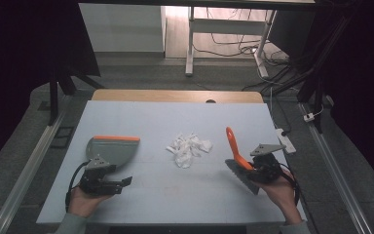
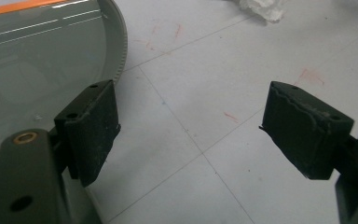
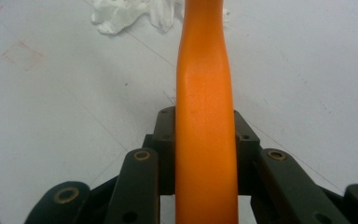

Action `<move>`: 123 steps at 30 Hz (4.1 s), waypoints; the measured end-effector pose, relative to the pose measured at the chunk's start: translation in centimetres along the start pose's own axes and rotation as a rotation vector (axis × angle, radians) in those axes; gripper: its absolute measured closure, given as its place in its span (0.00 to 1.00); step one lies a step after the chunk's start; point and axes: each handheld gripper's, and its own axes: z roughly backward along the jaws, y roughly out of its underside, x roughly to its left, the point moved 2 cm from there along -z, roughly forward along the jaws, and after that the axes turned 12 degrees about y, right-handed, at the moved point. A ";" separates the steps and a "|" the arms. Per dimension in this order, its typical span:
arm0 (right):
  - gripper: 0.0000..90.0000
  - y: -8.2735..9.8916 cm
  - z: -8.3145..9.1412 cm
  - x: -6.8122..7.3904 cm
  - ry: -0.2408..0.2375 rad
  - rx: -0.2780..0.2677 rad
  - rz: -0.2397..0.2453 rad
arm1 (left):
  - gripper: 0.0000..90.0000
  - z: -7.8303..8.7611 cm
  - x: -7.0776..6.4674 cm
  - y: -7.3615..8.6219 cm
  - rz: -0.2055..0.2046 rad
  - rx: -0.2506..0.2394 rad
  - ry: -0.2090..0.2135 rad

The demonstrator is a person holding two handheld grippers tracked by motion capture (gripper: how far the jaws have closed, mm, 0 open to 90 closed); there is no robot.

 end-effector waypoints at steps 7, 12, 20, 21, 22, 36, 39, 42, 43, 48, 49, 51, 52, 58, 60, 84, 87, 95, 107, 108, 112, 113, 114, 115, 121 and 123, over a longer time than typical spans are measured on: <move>0.78 0.0 0.2 0.0 0.000 -0.007 0.001 | 0.22 0.1 0.0 0.0 -0.017 0.002 0.004; 0.78 0.0 0.3 -0.1 -0.007 -0.012 -0.006 | 0.22 0.1 -0.1 -0.1 -0.019 0.002 0.018; 0.78 0.0 0.4 -0.2 -0.001 -0.007 -0.011 | 0.22 0.1 -0.4 -0.3 -0.026 0.011 0.027; 0.78 0.1 0.4 -0.3 0.001 -0.010 -0.008 | 0.22 0.1 -0.4 -0.3 -0.026 0.010 0.028; 0.78 0.1 0.5 -0.3 0.001 -0.010 -0.008 | 0.22 0.1 -0.4 -0.3 -0.026 0.010 0.028; 0.78 0.0 0.3 0.0 0.008 -0.004 0.006 | 0.24 0.4 -1.3 -1.5 -0.048 0.030 0.026; 0.78 0.0 0.3 -0.1 0.007 -0.003 0.005 | 0.24 0.5 -1.5 -1.7 -0.049 0.033 0.023; 0.78 0.0 0.4 -0.1 0.009 -0.005 0.004 | 0.23 0.8 -1.6 -1.9 -0.048 0.032 0.019; 0.78 -0.1 0.4 -0.1 0.009 -0.006 0.004 | 0.23 0.9 -1.7 -2.0 -0.045 0.032 0.016; 0.78 -0.1 0.4 -0.1 0.010 -0.007 0.005 | 0.23 1.3 -2.0 -2.4 -0.037 0.039 0.003; 0.78 -0.1 0.4 -0.1 0.009 -0.008 0.006 | 0.23 1.4 -2.1 -2.5 -0.034 0.039 0.001; 0.78 -0.1 0.5 0.0 0.008 -0.008 0.007 | 0.23 1.6 -2.1 -2.6 -0.028 0.043 -0.007; 0.78 -0.1 0.5 0.0 0.008 -0.008 0.008 | 0.23 1.8 -2.0 -2.7 -0.025 0.044 -0.012; 0.78 -0.2 0.6 0.0 0.011 -0.013 0.009 | 0.23 2.8 -1.1 -2.8 0.036 0.046 -0.048; 0.78 -0.2 0.6 0.0 0.010 -0.013 0.009 | 0.23 3.0 -0.7 -2.7 0.060 0.045 -0.056; 0.78 0.0 0.2 0.1 0.024 -0.006 0.006 | 0.15 4.5 3.3 -1.4 0.268 0.075 -0.100; 0.78 0.0 0.1 0.1 0.023 -0.002 0.005 | 0.15 4.3 3.9 -1.0 0.287 0.102 -0.112; 0.78 0.0 0.0 0.2 0.026 0.000 0.009 | 0.15 3.6 4.9 -0.2 0.342 0.133 -0.099; 0.78 0.1 -0.1 0.2 0.030 0.004 0.013 | 0.16 2.0 5.4 0.3 0.384 0.173 -0.069; 0.78 0.1 -0.1 0.2 0.031 0.005 0.011 | 0.17 1.8 5.5 0.4 0.387 0.177 -0.069; 0.78 0.1 -0.2 0.3 0.032 0.007 0.016 | 0.22 1.4 5.6 0.4 0.394 0.182 -0.074; 0.78 0.1 -0.2 0.3 0.033 0.009 0.014 | 0.24 1.3 5.7 0.4 0.398 0.181 -0.079; 0.78 0.1 -0.2 0.4 0.033 0.009 0.013 | 0.25 1.2 5.7 0.5 0.401 0.178 -0.081; 0.78 0.1 -0.2 0.4 0.033 0.009 0.013 | 0.25 1.1 5.8 0.5 0.409 0.183 -0.083; 0.78 0.1 -0.3 0.4 0.038 0.014 0.016 | 0.36 0.7 6.0 0.5 0.422 0.191 -0.083; 0.78 0.0 -0.3 0.4 0.038 0.013 0.022 | 0.39 0.6 6.0 0.5 0.426 0.184 -0.087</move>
